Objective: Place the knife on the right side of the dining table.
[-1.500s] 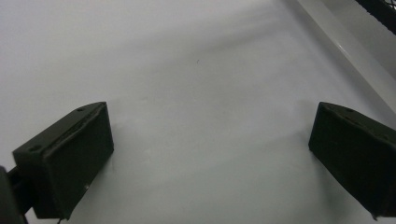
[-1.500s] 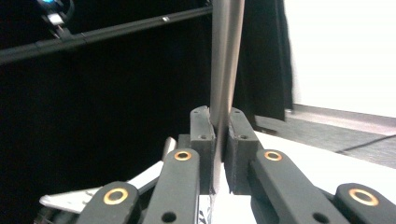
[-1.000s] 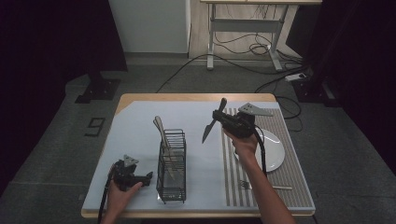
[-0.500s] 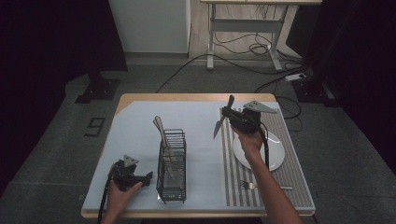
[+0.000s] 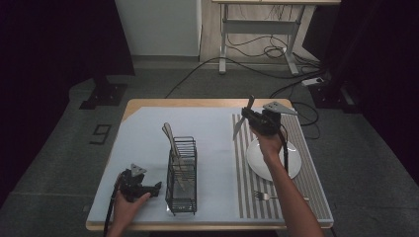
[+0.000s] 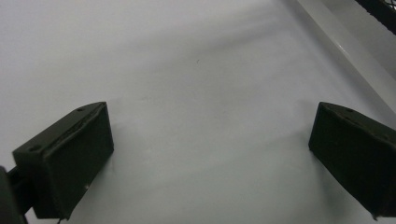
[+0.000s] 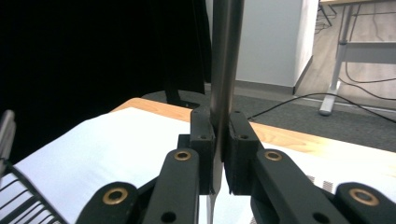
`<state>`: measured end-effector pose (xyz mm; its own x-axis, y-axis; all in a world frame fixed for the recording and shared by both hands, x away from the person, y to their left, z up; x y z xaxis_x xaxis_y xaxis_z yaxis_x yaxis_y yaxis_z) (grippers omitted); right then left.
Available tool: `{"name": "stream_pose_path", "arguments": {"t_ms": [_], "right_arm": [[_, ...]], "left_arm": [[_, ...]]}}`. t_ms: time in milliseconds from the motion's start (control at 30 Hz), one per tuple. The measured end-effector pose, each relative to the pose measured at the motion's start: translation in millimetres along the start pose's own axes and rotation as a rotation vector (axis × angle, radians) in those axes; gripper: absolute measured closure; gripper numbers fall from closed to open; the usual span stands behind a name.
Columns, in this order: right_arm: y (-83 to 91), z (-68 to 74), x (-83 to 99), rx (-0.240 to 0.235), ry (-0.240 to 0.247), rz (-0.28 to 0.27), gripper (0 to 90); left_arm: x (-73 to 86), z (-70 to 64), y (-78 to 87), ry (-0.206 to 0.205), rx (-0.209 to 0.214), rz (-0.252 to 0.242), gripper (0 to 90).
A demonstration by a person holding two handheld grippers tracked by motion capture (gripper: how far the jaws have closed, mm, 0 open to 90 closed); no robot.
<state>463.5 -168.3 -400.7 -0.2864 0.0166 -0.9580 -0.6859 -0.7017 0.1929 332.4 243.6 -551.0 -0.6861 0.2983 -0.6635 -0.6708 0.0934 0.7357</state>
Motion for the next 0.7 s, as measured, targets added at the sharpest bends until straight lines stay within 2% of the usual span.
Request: {"name": "stream_pose_path", "arguments": {"t_ms": [400, 700], "right_arm": [[-5.1, -14.5, -0.9, 0.055, 0.005, 0.009, 83.2], [-12.1, -31.7, 5.8, 0.101, -0.018, 0.022, 83.2]], "left_arm": [[0.0, 0.1, 0.0, -0.001, 0.0, 0.0, 0.0], [0.0, 0.1, 0.0, -0.001, 0.0, 0.0, 0.0]]}}
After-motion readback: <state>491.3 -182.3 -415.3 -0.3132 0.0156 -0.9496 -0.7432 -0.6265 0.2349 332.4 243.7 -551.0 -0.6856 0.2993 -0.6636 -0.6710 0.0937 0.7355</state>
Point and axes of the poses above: each handheld gripper's, and its own axes: y roughly backward along the jaws, x roughly out of its underside, z roughly to its left, the point moved 3 cm from there along -y, roughly forward along the jaws, and after that the axes turned 10 degrees about -x, right-handed, at the moved point
